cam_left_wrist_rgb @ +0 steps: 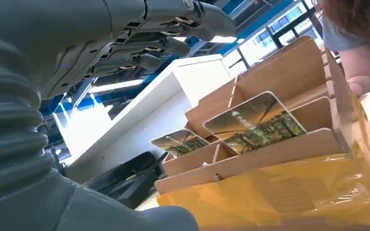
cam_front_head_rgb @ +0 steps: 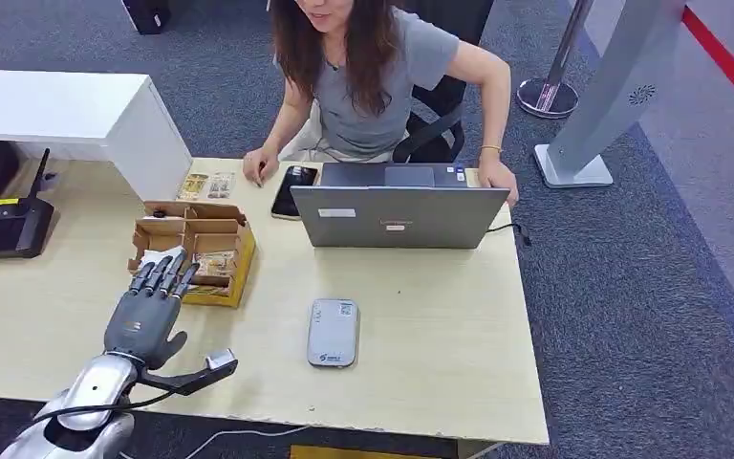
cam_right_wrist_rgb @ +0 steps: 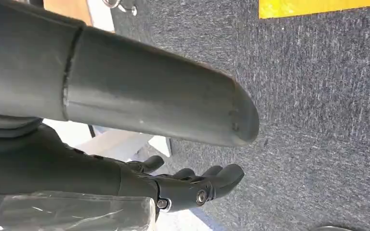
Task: Pass the card to the sensor for recognition and then transmit it.
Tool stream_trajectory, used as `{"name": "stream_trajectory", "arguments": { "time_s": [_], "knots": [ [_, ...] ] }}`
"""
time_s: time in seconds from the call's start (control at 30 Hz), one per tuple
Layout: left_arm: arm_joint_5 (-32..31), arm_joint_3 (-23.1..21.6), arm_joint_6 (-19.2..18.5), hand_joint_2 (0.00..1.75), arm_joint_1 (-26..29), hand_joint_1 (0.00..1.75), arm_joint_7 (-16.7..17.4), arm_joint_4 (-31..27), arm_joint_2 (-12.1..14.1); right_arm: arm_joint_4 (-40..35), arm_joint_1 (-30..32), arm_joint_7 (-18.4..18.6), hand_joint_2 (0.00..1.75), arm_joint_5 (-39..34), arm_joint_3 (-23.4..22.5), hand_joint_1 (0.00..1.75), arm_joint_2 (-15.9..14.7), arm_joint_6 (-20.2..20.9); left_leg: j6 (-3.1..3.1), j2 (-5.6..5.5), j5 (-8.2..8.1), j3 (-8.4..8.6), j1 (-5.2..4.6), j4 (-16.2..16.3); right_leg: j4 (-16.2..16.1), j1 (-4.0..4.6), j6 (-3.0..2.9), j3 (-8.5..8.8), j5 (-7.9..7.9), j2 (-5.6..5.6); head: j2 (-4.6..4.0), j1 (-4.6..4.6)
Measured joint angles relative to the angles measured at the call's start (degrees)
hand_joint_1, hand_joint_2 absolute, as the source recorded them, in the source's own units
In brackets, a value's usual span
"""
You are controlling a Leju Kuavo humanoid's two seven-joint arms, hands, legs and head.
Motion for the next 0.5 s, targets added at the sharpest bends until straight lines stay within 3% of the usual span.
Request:
{"name": "stream_trajectory", "arguments": {
  "time_s": [0.5],
  "knots": [
    [-0.85,2.3,0.04,1.75,1.38,0.0,1.57,1.66,-0.15,0.0,-0.01,0.07,0.0,0.74,0.76,0.0,-0.11,0.28,0.0,-0.01,0.0,-0.01,0.0,0.0,0.0,0.0,0.0,0.0,0.0,-0.01,0.0,0.0]
  ]
}}
